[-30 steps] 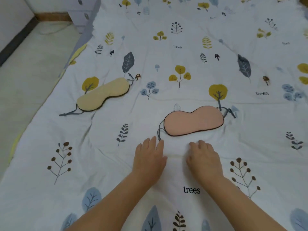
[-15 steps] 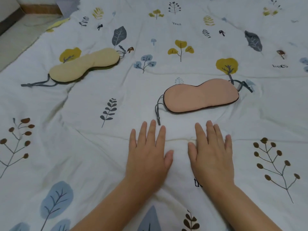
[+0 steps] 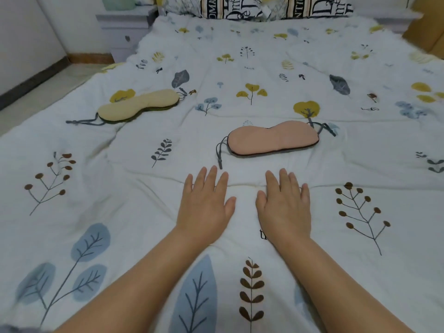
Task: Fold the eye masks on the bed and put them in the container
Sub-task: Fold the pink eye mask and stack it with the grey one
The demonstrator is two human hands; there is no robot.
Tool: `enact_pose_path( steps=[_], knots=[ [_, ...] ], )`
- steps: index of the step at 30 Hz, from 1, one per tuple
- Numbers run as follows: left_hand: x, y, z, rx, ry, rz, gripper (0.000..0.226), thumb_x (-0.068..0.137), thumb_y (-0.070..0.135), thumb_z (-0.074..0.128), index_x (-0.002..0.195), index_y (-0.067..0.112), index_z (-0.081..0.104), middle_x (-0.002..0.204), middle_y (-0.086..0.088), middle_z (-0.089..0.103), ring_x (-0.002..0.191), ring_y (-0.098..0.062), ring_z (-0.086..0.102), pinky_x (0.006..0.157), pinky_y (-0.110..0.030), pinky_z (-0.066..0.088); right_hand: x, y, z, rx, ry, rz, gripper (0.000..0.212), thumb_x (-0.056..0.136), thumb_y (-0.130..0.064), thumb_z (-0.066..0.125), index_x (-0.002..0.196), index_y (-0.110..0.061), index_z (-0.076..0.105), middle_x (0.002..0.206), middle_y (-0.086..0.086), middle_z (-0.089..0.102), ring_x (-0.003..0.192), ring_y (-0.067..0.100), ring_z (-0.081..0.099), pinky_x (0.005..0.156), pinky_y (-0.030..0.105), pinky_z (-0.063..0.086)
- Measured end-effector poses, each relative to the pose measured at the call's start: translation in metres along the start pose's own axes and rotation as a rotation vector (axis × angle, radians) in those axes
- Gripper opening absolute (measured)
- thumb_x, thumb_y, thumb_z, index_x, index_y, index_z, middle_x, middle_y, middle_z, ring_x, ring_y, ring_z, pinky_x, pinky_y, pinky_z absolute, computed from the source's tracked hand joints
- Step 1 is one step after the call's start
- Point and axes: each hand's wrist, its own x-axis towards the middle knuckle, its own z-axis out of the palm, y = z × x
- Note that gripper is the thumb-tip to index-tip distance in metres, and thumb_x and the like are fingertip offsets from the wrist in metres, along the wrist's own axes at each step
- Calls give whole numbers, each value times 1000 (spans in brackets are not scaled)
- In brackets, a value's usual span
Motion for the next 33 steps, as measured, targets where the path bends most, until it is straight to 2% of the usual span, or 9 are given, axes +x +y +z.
enact_pose_path(
  steps=[3, 8, 11, 15, 22, 25, 27, 30, 33],
  knots=[
    [-3, 3, -6, -24, -6, -8, 58, 95, 42, 23, 148, 19, 18, 159, -6, 17, 146, -23, 11, 118, -43, 4, -2, -1, -6, 16, -12, -23, 54, 97, -34, 26, 148, -20, 21, 159, 8, 17, 147, 23, 10, 119, 44, 1],
    [-3, 10, -24, -21, -103, -51, 55, 96, 37, 26, 147, 18, 20, 158, -7, 18, 146, -23, 13, 118, -44, 9, -7, 4, -28, -22, -158, -115, 52, 99, -32, 25, 148, -16, 19, 159, 11, 14, 146, 26, 9, 119, 44, 5],
    [1, 17, -39, -62, -138, -107, 48, 93, 31, 32, 139, 16, 34, 148, -6, 36, 137, -25, 30, 113, -42, 23, -8, 14, -47, -55, -241, -211, 50, 98, -29, 29, 145, -15, 24, 156, 12, 21, 143, 27, 18, 117, 43, 17],
    [10, 24, -58, -56, -216, -164, 38, 89, 28, 38, 122, 13, 49, 126, -8, 53, 116, -29, 48, 95, -40, 39, -2, 22, -71, -122, -335, -290, 38, 95, -22, 35, 131, -11, 40, 133, 11, 46, 122, 28, 42, 99, 39, 38],
    [45, 30, -74, -176, -217, -251, 27, 87, 23, 41, 104, 12, 59, 117, -9, 61, 101, -27, 56, 78, -31, 42, 23, 29, -94, -97, -335, -327, 30, 93, -12, 36, 114, -9, 57, 114, 13, 61, 104, 30, 55, 82, 35, 45],
    [63, 36, -76, -245, -167, -266, 18, 84, 20, 43, 91, 15, 59, 109, -8, 66, 85, -22, 51, 72, -30, 40, 40, 33, -98, -34, -274, -279, 30, 93, -14, 38, 113, -8, 59, 113, 13, 62, 103, 31, 58, 81, 34, 47],
    [75, 43, -74, -284, -101, -265, 22, 85, 16, 42, 94, 12, 61, 106, -9, 66, 85, -23, 52, 73, -32, 44, 55, 36, -98, 8, -206, -190, 28, 91, -12, 39, 108, -7, 61, 109, 13, 65, 96, 30, 59, 72, 33, 45],
    [91, 49, -70, -324, -17, -283, 32, 88, 18, 43, 116, 11, 57, 116, -11, 57, 104, -28, 53, 77, -32, 41, 82, 41, -97, 94, -106, 15, 22, 91, -11, 39, 100, -7, 58, 101, 13, 65, 79, 28, 52, 63, 30, 35],
    [104, 50, -62, -286, -29, -311, 38, 89, 21, 42, 126, 9, 46, 126, -13, 45, 115, -31, 43, 83, -35, 39, 110, 51, -94, 200, -23, 184, 22, 92, -12, 38, 108, -7, 52, 107, 14, 61, 92, 30, 57, 67, 30, 36]
  ],
)
